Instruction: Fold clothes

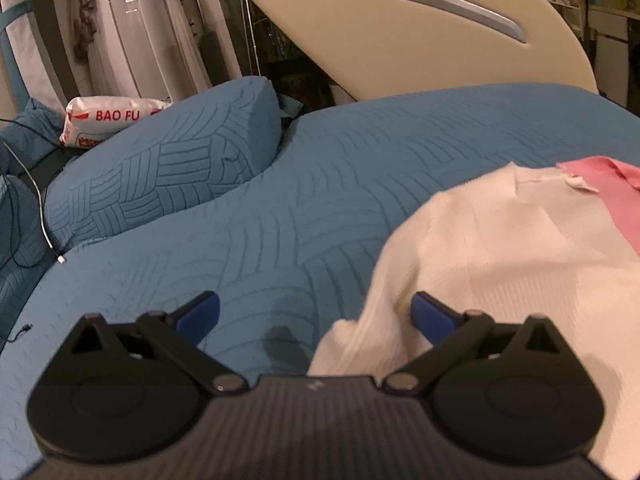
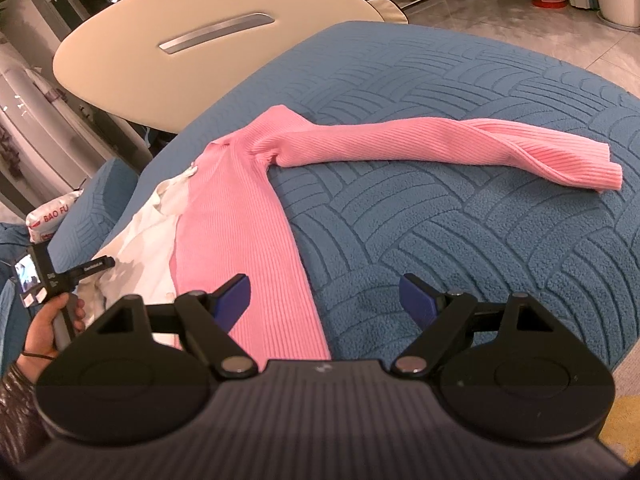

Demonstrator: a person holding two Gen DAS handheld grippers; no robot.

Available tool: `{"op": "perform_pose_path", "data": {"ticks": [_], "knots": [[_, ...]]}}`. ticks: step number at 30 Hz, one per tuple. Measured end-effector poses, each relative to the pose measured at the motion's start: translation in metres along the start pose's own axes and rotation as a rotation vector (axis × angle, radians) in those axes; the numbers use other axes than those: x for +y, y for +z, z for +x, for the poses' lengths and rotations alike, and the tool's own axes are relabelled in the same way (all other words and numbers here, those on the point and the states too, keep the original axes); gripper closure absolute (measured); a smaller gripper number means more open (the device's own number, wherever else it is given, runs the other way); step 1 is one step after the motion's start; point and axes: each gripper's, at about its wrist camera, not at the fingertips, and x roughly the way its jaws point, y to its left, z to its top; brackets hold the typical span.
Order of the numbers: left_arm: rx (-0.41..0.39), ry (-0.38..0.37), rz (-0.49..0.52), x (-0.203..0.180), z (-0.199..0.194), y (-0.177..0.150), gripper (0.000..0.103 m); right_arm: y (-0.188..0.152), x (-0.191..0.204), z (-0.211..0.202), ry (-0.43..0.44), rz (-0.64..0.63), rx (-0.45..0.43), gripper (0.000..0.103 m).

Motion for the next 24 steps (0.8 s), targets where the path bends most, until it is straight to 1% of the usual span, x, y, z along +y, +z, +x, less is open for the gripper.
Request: {"op": "perform_pose_path", "data": {"ticks": [8, 13, 24], "knots": [[0.000, -0.017, -0.011, 0.0028, 0.0005, 0.0000, 0.000, 0.0003, 0.0000, 0.0004, 0.001, 0.001, -0.001, 0.019], [0.011, -0.024, -0.037, 0.0064, 0.0029, 0.0005, 0.000, 0.0007, -0.0005, 0.0008, 0.001, 0.002, 0.002, 0.019], [0.018, -0.029, -0.042, 0.0049, 0.0039, 0.0000, 0.000, 0.0010, -0.0019, 0.0006, 0.001, 0.001, 0.008, 0.019]]}}
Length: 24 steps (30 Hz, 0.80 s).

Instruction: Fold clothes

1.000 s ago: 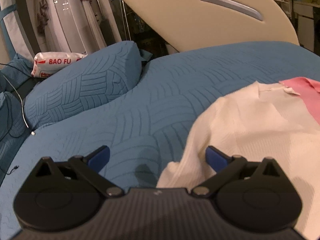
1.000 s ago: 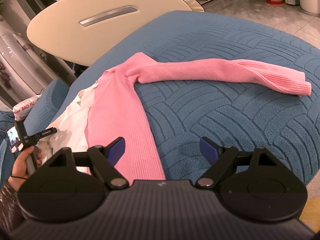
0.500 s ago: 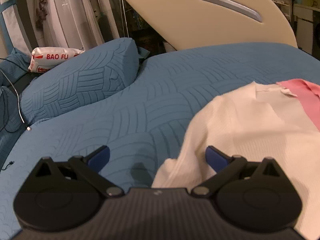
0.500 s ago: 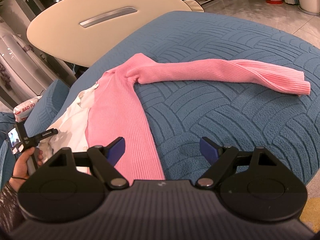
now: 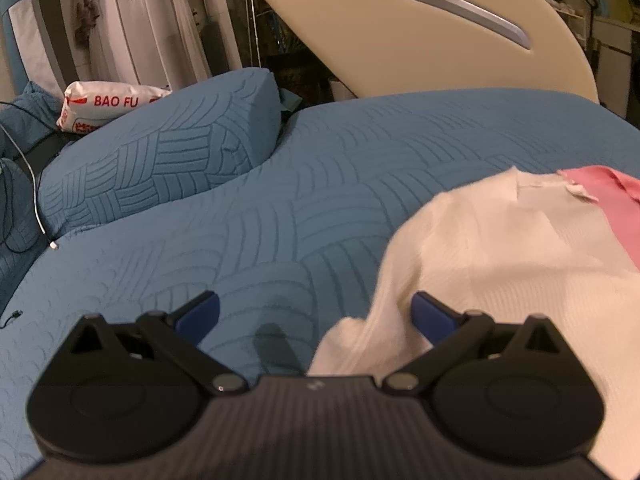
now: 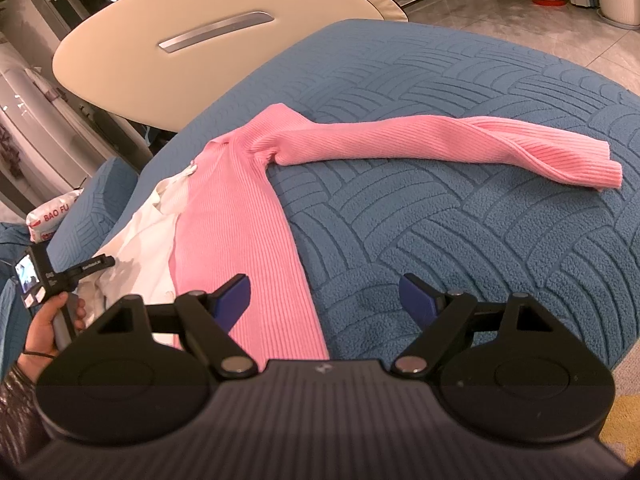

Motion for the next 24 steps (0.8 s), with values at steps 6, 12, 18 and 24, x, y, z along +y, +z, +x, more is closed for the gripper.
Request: {"op": "perform_pose_path", "data": {"ticks": [6, 12, 18, 24], "knots": [[0.012, -0.007, -0.008, 0.0014, 0.0027, -0.0004, 0.000, 0.0000, 0.0002, 0.0001, -0.001, -0.001, 0.000, 0.019], [0.021, -0.021, -0.030, 0.0045, 0.0036, -0.0004, 0.000, -0.0005, 0.0002, 0.0007, -0.004, -0.002, -0.001, 0.019], [0.018, -0.034, -0.024, 0.0028, 0.0020, -0.0003, 0.000, -0.0005, 0.0008, 0.0010, -0.008, -0.005, -0.001, 0.019], [0.032, -0.125, -0.056, 0.0026, 0.0018, 0.0005, 0.000, -0.0007, 0.0008, 0.0003, -0.011, -0.010, 0.000, 0.019]]}}
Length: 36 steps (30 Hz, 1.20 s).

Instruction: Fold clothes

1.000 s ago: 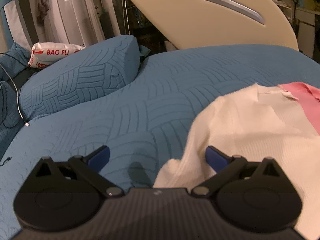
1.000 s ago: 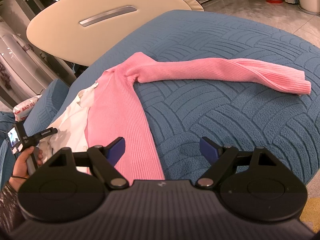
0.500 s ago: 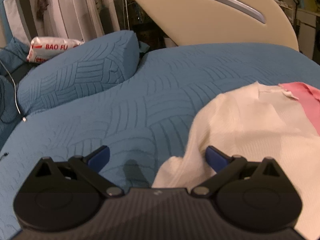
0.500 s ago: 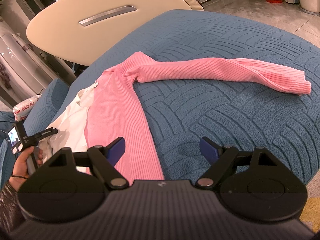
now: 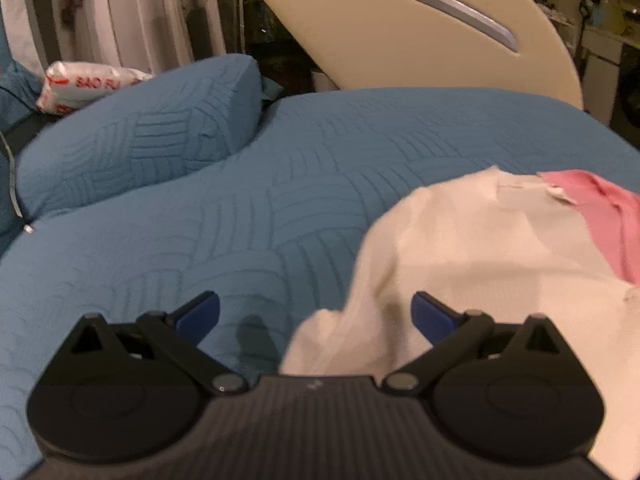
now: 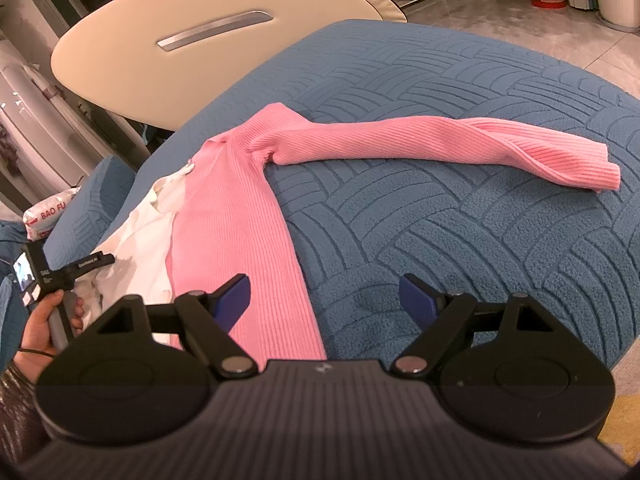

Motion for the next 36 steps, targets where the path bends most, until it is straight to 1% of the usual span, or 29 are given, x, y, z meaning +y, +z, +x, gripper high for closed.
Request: {"op": "perform_pose_path", "data": {"ticks": [4, 10, 17, 20, 25, 28, 36], "knots": [[-0.016, -0.050, -0.041, 0.003, -0.002, 0.001, 0.000, 0.000, -0.001, 0.000, 0.000, 0.000, -0.001, 0.019], [-0.013, -0.061, -0.065, 0.004, -0.002, 0.000, 0.000, 0.000, -0.001, 0.000, 0.001, -0.002, 0.000, 0.019], [-0.009, -0.070, -0.058, 0.002, -0.002, 0.001, 0.000, 0.000, -0.001, -0.001, 0.002, 0.001, -0.004, 0.019], [0.007, -0.091, -0.081, 0.004, 0.000, 0.001, 0.000, 0.000, -0.001, -0.001, 0.000, 0.001, -0.004, 0.019], [0.045, -0.145, -0.177, 0.014, 0.005, 0.001, 0.000, 0.000, -0.001, -0.002, -0.002, 0.004, -0.006, 0.019], [0.062, -0.164, -0.208, 0.017, 0.007, 0.001, 0.000, -0.001, -0.001, -0.001, -0.003, 0.003, -0.006, 0.019], [0.064, -0.172, -0.210, 0.016, 0.006, 0.001, 0.000, 0.000, -0.002, -0.002, -0.007, 0.011, -0.015, 0.019]]}}
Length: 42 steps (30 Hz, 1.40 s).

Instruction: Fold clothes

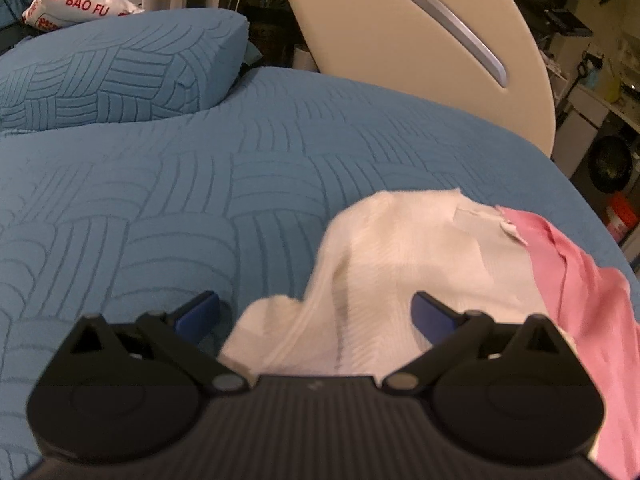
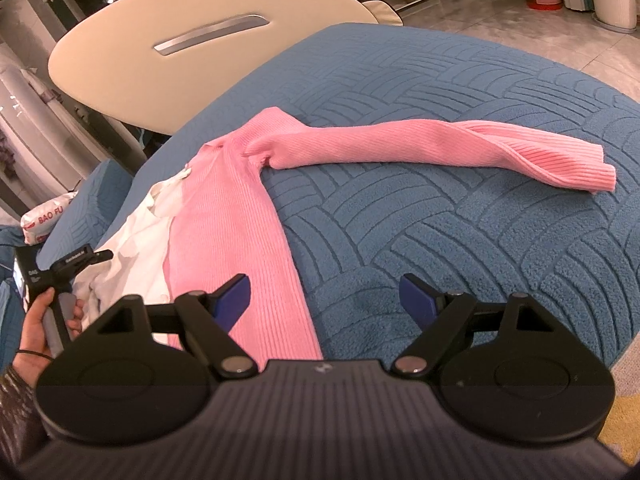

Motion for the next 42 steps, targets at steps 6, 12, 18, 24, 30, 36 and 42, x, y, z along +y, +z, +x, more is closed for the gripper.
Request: {"op": "perform_pose_path", "data": {"ticks": [6, 12, 18, 24, 30, 36, 42], "knots": [[0.009, -0.034, 0.010, -0.003, -0.002, -0.001, 0.000, 0.000, 0.000, -0.001, 0.006, 0.001, -0.007, 0.019], [0.008, -0.098, 0.075, -0.018, -0.002, -0.005, 0.000, 0.001, 0.000, 0.000, 0.015, 0.007, -0.007, 0.019], [-0.064, -0.006, 0.227, -0.038, -0.003, -0.010, 0.000, 0.001, 0.001, 0.001, 0.028, 0.013, -0.011, 0.019], [-0.007, 0.053, 0.215, -0.030, 0.011, -0.009, 0.038, 0.002, -0.001, 0.000, 0.034, 0.020, -0.011, 0.019], [-0.034, 0.069, 0.089, -0.007, 0.007, 0.004, 0.081, 0.002, -0.001, -0.001, 0.031, 0.018, -0.013, 0.019], [-0.003, 0.104, 0.183, -0.005, -0.007, 0.001, 0.016, 0.001, 0.000, -0.002, 0.039, 0.017, -0.022, 0.019], [-0.014, 0.110, 0.183, 0.026, -0.081, -0.022, 0.000, 0.000, 0.007, -0.005, 0.073, 0.001, -0.065, 0.019]]}}
